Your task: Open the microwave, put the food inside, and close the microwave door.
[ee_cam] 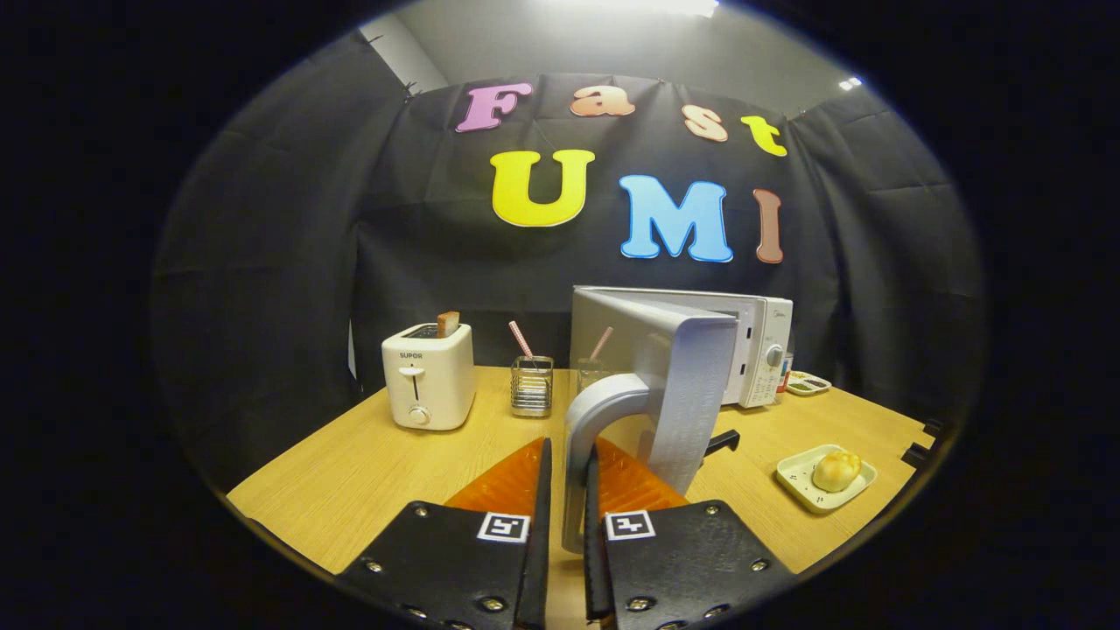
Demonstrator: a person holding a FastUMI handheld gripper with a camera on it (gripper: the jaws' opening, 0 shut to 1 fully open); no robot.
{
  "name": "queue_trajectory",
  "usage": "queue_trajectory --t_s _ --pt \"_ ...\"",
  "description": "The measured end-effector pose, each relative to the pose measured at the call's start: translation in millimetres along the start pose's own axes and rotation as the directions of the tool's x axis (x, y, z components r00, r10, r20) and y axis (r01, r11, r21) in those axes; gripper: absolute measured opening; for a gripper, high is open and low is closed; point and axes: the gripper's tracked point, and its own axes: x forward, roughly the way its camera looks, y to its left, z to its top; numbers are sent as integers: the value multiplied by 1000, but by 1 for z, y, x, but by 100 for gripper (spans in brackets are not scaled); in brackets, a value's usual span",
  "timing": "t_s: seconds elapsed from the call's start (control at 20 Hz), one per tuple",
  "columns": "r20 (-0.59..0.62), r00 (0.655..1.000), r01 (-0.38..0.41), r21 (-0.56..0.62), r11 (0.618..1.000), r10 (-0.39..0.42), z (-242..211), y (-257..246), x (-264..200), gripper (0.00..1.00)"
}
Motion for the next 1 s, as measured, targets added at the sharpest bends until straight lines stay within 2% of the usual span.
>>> queue_trajectory --t_s 0.05,0.1,0.15,0.3,0.45,0.5,0.6,0.65,0.7,0.75,0.85,1.0 --pt "-8 1000 -5 -1 1000 5 1 -3 -1 31" --pt "-19 1000 -22 2 1000 22 0 -3 -3 36" --pt "-31 999 -30 1 1000 30 0 -6 -5 45" --pt "-45 991 -128 25 991 129 4 1 -28 46" --pt "-15 942 -335 40 941 336 11 18 -69 49" --pt "2 914 -406 45 913 406 13 18 -83 49" --pt "47 802 -597 60 800 595 23 25 -108 51" --pt "38 727 -686 85 723 685 24 22 -120 51" --pt "15 692 -719 107 687 722 15 13 -125 73" --pt "-12 695 -714 108 692 719 7 -11 -124 96" --pt "-15 716 -696 65 715 698 -1 -53 -111 98" --pt "29 815 -577 -45 815 579 -11 -135 -81 98"
